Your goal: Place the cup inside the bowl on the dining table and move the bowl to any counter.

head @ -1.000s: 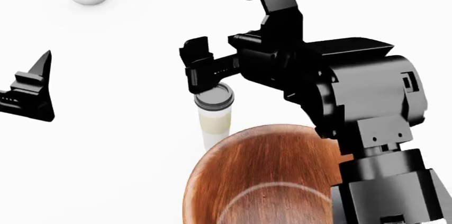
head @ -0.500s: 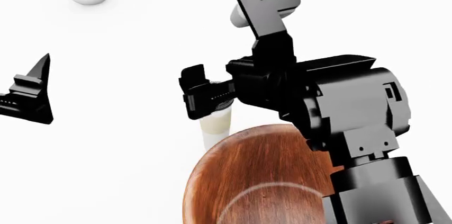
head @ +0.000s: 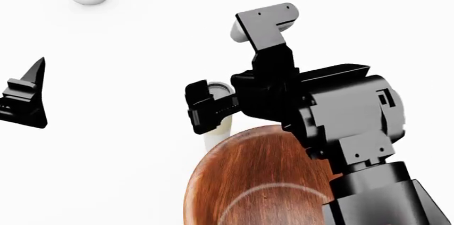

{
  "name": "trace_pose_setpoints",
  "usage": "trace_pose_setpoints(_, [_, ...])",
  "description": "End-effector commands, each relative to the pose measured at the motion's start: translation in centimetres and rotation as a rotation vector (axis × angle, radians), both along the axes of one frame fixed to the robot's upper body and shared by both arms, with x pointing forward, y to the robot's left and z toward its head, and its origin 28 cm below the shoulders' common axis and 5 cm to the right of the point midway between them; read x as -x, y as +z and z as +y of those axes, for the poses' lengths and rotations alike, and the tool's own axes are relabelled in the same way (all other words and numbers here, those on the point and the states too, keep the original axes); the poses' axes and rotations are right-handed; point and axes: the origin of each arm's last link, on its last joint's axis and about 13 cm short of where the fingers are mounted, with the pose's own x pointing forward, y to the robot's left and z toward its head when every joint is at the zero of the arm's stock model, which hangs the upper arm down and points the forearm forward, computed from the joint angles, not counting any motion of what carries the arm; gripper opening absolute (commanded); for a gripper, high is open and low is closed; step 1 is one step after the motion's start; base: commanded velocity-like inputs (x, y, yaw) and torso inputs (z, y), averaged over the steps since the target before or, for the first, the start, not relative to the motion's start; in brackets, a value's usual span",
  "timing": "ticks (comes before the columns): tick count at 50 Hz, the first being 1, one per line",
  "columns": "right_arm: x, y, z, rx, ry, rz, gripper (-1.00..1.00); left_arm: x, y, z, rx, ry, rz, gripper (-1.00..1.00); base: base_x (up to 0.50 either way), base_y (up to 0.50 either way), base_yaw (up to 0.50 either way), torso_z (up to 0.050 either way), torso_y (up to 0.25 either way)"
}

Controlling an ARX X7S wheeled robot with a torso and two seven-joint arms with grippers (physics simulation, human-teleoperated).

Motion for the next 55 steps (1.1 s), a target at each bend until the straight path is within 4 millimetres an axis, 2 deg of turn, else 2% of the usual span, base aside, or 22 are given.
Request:
trace_pose_setpoints(1, [0.0, -1.0, 0.2, 0.027, 0.023, 0.017, 1.0, -0.1, -0.1, -0.1, 0.002, 0.0, 0.005, 1.0, 0.0, 0.0, 0.0, 0.0, 0.0])
trace_pose_setpoints(4, [0.0, -1.2, 0.3, 0.03, 0.032, 0.025, 1.0, -0.4, -0.1, -0.6, 0.002, 0.001, 0.006, 1.0, 0.0, 0.0, 0.0, 0.0, 0.0])
trace_pose_setpoints(9, [-0.2, -1.6, 0.4, 0.033, 0.031, 0.033, 1.0, 0.0, 0.0, 0.2, 0.004, 0.0, 0.005, 1.0, 0.0, 0.0, 0.0, 0.0, 0.0])
trace_pose_setpoints(13, [-0.3, -1.0, 0.5, 0.029, 0.028, -0.002, 1.0, 0.0, -0.1, 0.3, 0.003, 0.001, 0.007, 1.0, 0.0, 0.0, 0.0, 0.0, 0.0])
trace_pose_setpoints(14, [-0.4, -0.7, 0.4, 0.041, 0.011, -0.036, -1.0, -0.1, -0.1, -0.1, 0.003, 0.001, 0.007, 1.0, 0.0, 0.0, 0.0, 0.0, 0.0])
trace_pose_setpoints(26, [0.0, 1.3, 0.1, 0.029, -0.007, -0.108, -1.0, -0.7, -0.2, -1.6, 0.004, -0.004, 0.007, 1.0, 0.0, 0.0, 0.0, 0.0, 0.0])
trace_pose_setpoints(32, [0.5, 4.0, -0.4, 0.008, -0.019, -0.168, -1.0, -0.4, -0.2, -0.9, 0.005, -0.011, 0.007, 1.0, 0.0, 0.0, 0.0, 0.0, 0.0])
trace_pose_setpoints(33, [0.9, 4.9, -0.7, 0.0, -0.026, -0.186, -1.0, -0.4, -0.2, -1.0, 0.004, -0.012, 0.005, 1.0, 0.0, 0.0, 0.0, 0.0, 0.0])
trace_pose_setpoints(35, [1.5, 5.5, -0.9, 0.005, -0.025, -0.192, -1.0, -0.5, -0.2, -1.1, 0.005, -0.012, 0.003, 1.0, 0.0, 0.0, 0.0, 0.0, 0.0])
trace_pose_setpoints(37, [2.5, 6.2, -1.3, 0.002, -0.027, -0.197, -1.0, -0.5, -0.1, -1.1, 0.007, -0.013, 0.0, 1.0, 0.0, 0.0, 0.0, 0.0, 0.0])
trace_pose_setpoints(43, [8.0, 7.9, -2.7, -0.047, -0.035, -0.23, -1.0, -0.6, -0.2, -1.2, -0.001, -0.015, 0.002, 1.0, 0.0, 0.0, 0.0, 0.0, 0.002])
trace_pose_setpoints(45, [9.8, 9.2, -3.2, -0.103, -0.042, -0.264, -1.0, -0.6, -0.1, -1.2, -0.002, -0.021, 0.0, 1.0, 0.0, 0.0, 0.0, 0.0, 0.0])
trace_pose_setpoints(48, [12.3, 11.2, -4.3, -0.073, -0.132, -0.305, -1.0, -0.7, -0.2, -2.1, -0.006, -0.029, 0.0, 1.0, 0.0, 0.0, 0.0, 0.0, 0.0])
trace_pose_setpoints(51, [15.3, 11.4, -4.7, -0.084, -0.062, -0.29, -1.0, -0.7, -0.1, -1.9, -0.006, -0.029, 0.001, 1.0, 0.0, 0.0, 0.0, 0.0, 0.0])
trace_pose_setpoints(55, [18.5, 10.7, -5.5, -0.103, -0.092, -0.259, -1.0, -0.3, 0.2, -1.7, -0.012, -0.033, -0.003, 1.0, 0.0, 0.0, 0.0, 0.0, 0.0])
